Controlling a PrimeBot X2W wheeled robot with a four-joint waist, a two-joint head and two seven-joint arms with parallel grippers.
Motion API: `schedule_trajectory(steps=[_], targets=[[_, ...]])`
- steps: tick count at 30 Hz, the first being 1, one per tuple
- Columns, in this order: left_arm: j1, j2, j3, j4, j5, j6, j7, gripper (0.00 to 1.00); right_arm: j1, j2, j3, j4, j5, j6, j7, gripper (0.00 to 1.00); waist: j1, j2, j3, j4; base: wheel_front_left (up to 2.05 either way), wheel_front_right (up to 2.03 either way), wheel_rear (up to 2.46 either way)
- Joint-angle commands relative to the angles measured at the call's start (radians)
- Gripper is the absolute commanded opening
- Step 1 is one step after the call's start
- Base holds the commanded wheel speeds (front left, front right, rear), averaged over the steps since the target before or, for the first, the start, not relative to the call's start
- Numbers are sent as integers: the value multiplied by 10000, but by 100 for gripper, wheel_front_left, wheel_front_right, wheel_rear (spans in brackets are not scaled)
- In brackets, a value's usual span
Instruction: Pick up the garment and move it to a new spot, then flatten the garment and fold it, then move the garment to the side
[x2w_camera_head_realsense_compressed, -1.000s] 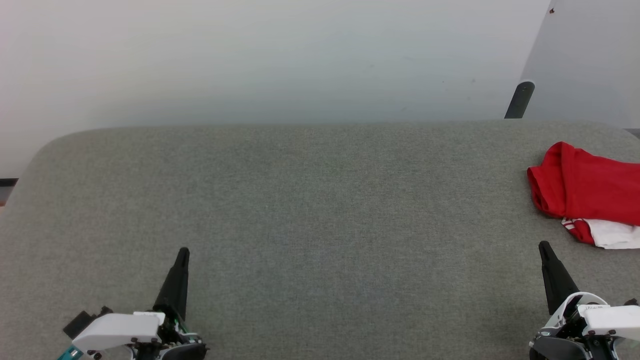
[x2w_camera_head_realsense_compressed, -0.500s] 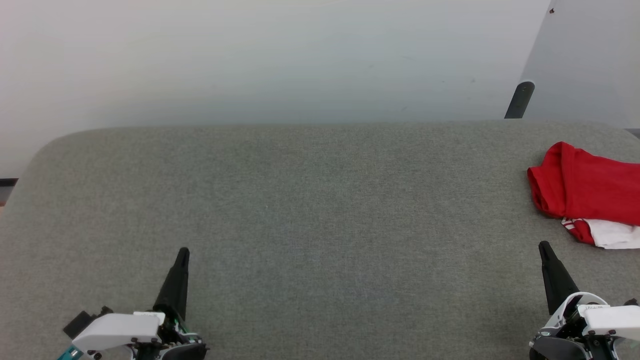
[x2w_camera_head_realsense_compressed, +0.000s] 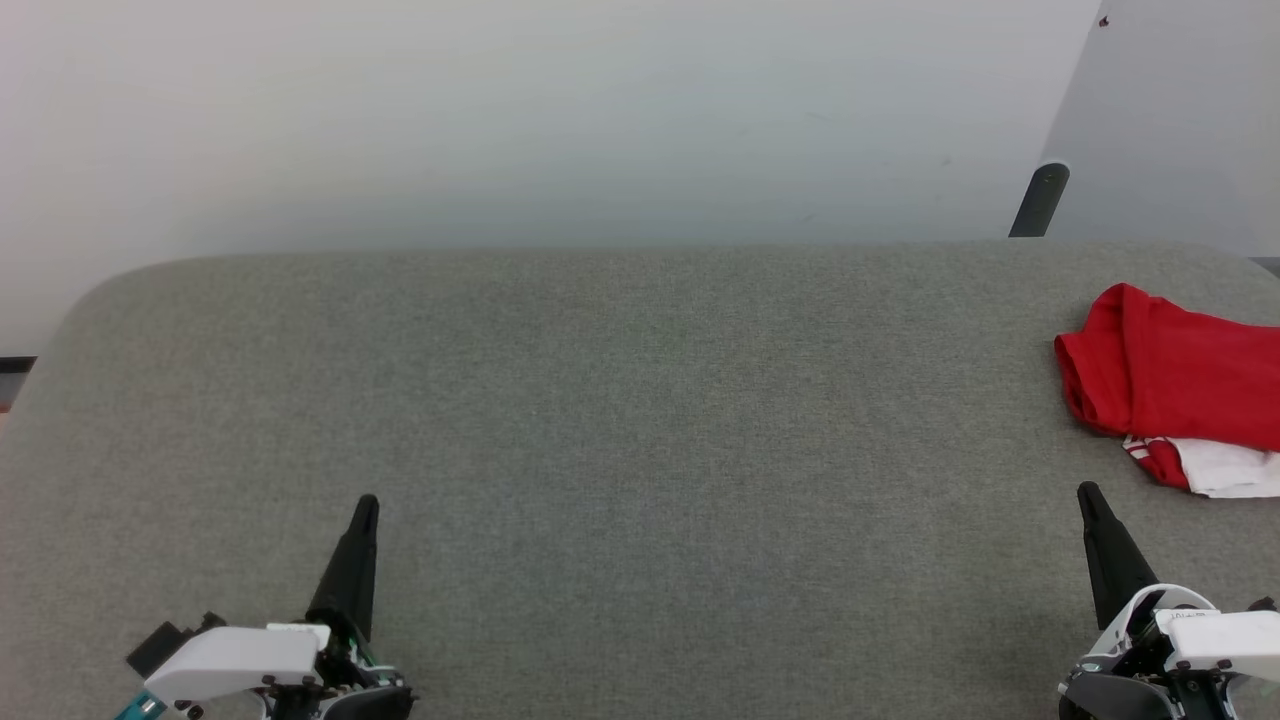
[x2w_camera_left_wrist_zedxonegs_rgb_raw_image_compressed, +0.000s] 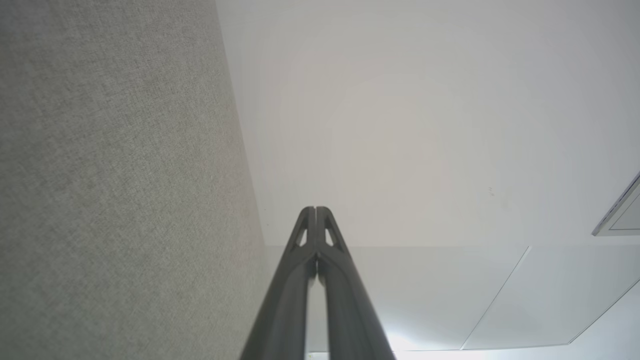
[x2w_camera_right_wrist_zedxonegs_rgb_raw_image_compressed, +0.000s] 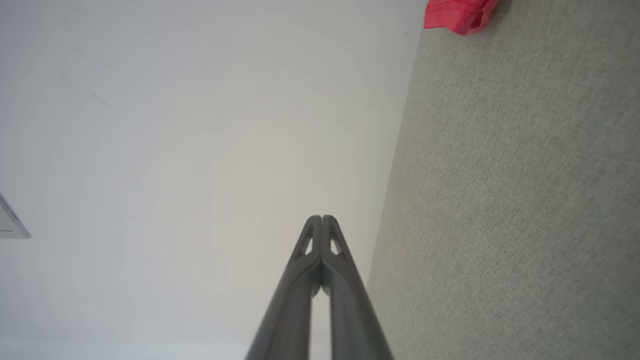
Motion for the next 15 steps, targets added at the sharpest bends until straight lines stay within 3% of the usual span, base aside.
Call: schedule_trajectory(steps=[1,15], targets=[[-97,0,23,7,-33,-57,29,0,-41,35,-3,1,41,0,22,0,0,0,0,0,0,0,0],[-97,0,22,6,-33,-57,28,0,-41,35,-2,1,41,0,22,0,0,0,0,0,0,0,0]])
